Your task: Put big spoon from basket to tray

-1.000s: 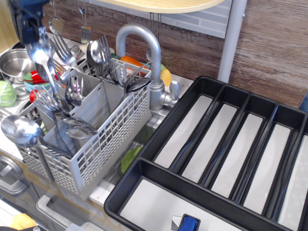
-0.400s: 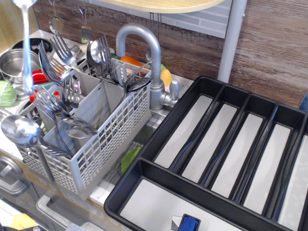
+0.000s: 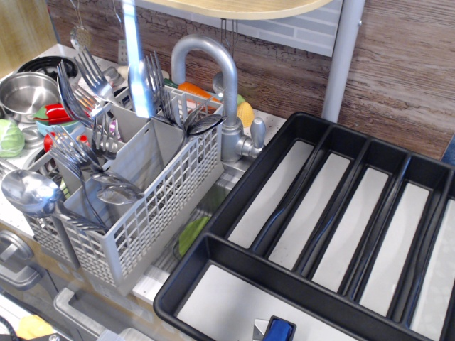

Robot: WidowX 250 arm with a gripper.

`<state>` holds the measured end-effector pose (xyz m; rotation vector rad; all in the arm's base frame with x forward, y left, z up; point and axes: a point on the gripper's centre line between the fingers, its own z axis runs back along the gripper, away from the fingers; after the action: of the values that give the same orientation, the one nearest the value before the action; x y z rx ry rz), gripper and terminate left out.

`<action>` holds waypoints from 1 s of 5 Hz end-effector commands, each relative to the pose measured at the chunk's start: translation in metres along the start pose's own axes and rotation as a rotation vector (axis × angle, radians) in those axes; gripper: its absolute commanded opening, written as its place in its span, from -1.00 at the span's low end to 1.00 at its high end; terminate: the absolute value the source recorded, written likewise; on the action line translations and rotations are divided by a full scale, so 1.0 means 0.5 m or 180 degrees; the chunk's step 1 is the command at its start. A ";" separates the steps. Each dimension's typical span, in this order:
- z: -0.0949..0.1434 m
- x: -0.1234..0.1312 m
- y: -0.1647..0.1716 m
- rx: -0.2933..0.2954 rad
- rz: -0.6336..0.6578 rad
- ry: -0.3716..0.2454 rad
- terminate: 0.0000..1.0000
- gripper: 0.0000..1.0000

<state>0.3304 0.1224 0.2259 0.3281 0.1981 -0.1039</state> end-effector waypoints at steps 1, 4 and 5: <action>0.050 -0.022 -0.079 -0.0364 0.0568 -0.0502 -1.00 -1.00; 0.024 -0.006 -0.249 -0.0931 0.0886 -0.0470 -1.00 -1.00; -0.026 0.007 -0.293 -0.0623 0.0922 -0.0310 -1.00 -1.00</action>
<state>0.3125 -0.0189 0.1439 0.1136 0.0832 0.2096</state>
